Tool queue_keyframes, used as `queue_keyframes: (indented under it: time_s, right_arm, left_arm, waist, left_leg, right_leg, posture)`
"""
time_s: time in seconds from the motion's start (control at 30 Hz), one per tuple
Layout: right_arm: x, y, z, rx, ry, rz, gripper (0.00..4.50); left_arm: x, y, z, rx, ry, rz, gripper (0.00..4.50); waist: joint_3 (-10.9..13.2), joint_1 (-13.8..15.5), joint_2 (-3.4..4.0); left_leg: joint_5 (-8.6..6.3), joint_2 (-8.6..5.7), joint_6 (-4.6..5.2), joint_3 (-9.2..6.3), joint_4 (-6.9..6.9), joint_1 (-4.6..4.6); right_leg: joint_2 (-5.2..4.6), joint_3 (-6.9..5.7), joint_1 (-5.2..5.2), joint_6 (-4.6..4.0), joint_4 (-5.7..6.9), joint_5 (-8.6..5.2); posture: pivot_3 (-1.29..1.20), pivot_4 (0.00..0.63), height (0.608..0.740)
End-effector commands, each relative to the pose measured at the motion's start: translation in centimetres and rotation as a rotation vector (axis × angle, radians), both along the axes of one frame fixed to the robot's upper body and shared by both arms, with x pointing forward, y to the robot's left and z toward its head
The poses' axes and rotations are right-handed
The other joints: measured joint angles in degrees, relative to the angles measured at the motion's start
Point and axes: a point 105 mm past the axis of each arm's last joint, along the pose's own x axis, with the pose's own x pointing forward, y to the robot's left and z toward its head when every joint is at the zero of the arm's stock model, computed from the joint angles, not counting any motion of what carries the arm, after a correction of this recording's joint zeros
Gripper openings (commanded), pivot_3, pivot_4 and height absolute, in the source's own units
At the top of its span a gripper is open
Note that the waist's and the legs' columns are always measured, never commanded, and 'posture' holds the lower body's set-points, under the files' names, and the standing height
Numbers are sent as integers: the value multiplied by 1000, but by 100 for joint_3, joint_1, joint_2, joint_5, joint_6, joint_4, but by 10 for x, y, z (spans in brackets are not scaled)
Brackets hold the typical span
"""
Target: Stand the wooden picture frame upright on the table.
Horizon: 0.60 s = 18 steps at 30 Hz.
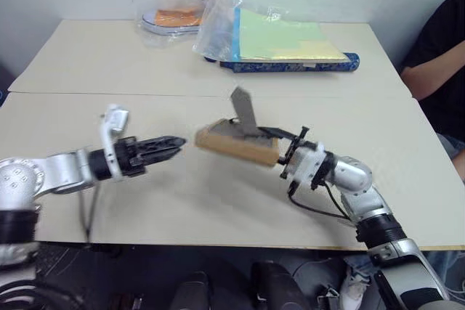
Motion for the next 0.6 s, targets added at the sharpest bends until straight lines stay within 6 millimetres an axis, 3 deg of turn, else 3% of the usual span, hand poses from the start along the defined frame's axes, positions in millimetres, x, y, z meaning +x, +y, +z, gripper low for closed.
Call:
queue_keyframes:
  time_s: [0.03, 0.07, 0.13, 0.2, 0.33, 0.6]
  right_arm:
    - [-1, -6, 10, 227, 344, 104, 1336]
    - [2, -8, 3, 262, 507, 111, 1336]
    - [5, -11, -3, 314, 655, 112, 1335]
    - [9, -16, -5, 364, 745, 95, 1335]
    - [11, -20, -27, 372, 967, 60, 1334]
    - [0, -16, -68, 226, 1050, 9, 1333]
  left_arm:
    - [3, 11, 18, 99, -243, 13, 3898]
    - [5, 12, 20, 155, -345, 18, 4081]
    - [6, 8, 18, 242, -494, -18, 4497]
    - [1, 1, 12, 278, -547, -77, 4500]
    - [-11, -13, -4, 303, -554, -196, 4500]
    - [-10, -15, -14, 302, -531, -197, 4500]
  waist:
    - [0, 48, 0]
    - [0, 64, 0]
    - [0, 101, 1]
    - [1, 141, 2]
    - [2, 146, 3]
    - [1, 144, 2]
  left_leg:
    - [0, 0, 0, -5, 0, -3]
    - [-1, -1, 2, -9, 2, -6]
    - [-1, -5, 5, -12, 1, -8]
    - [-2, -4, 6, -11, -2, -9]
    - [-3, -4, 8, -10, -9, -14]
    - [-8, -4, 16, -3, -7, -11]
  right_leg:
    - [-3, -5, 1, 0, -2, 0]
    - [-6, -9, 4, 0, -5, 0]
    - [-11, -12, 8, 0, -9, 0]
    - [-11, -13, 6, -1, -15, 0]
    - [-11, -14, 0, -1, -17, 0]
    - [-9, -7, -2, 0, -5, 0]
  posture:
    - [0, 150, 740]
    - [0, 150, 740]
    - [0, 150, 740]
    - [0, 150, 740]
    - [0, 150, 740]
    - [0, 150, 740]
